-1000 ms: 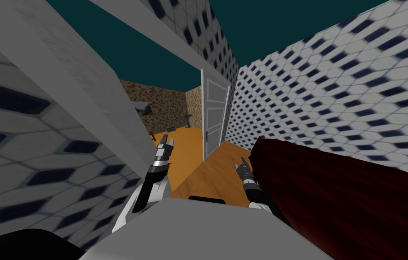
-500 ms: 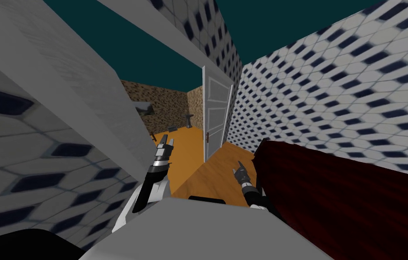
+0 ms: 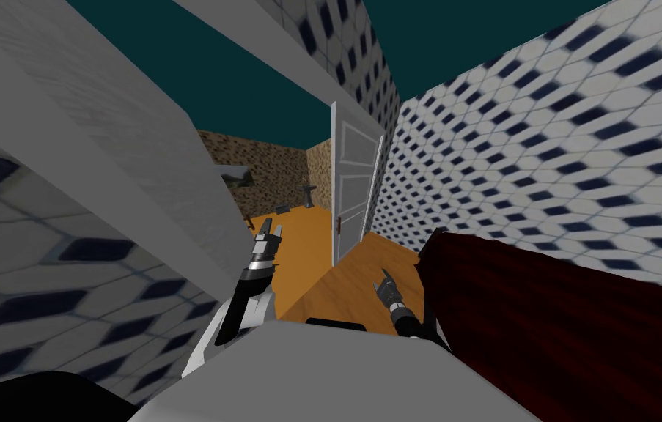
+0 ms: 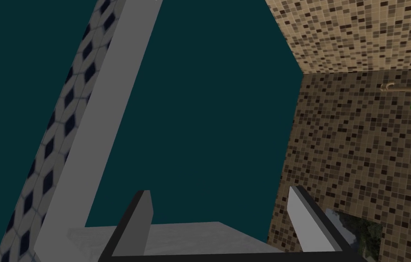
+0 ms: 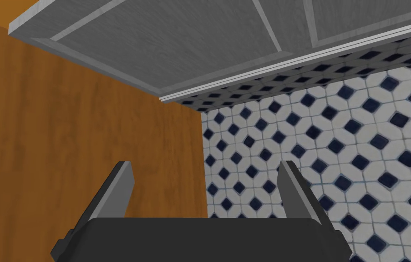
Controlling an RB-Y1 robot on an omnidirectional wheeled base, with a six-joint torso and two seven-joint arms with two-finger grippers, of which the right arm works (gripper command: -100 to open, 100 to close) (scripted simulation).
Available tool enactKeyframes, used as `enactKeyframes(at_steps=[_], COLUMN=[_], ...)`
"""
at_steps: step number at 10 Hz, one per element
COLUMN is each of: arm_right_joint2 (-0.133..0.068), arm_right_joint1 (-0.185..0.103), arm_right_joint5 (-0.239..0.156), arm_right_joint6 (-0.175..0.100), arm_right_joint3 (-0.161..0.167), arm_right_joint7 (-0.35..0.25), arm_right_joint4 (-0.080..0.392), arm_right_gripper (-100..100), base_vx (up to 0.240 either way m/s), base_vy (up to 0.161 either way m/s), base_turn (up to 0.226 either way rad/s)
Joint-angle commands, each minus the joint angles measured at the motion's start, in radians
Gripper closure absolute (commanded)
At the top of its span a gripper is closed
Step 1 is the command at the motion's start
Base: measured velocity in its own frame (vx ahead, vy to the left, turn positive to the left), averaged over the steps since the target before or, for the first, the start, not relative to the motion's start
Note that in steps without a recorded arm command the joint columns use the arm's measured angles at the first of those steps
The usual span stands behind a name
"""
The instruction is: Push the door open
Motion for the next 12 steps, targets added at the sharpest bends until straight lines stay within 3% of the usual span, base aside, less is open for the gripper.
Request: enactKeyframes(at_steps=[1,12], arm_right_joint2=[-0.009,-0.015], arm_right_joint1=[0.004,0.023], arm_right_joint5=[-0.05,-0.392], arm_right_joint6=[0.027,0.238], arm_right_joint3=[0.006,0.018], arm_right_joint7=[0.023,0.179], arm_right_joint4=[0.025,0.176], arm_right_gripper=[-100,-100], base_vx=[0.096,0.099], base_vy=[-0.02,-0.017], base_turn=[0.065,0.061])
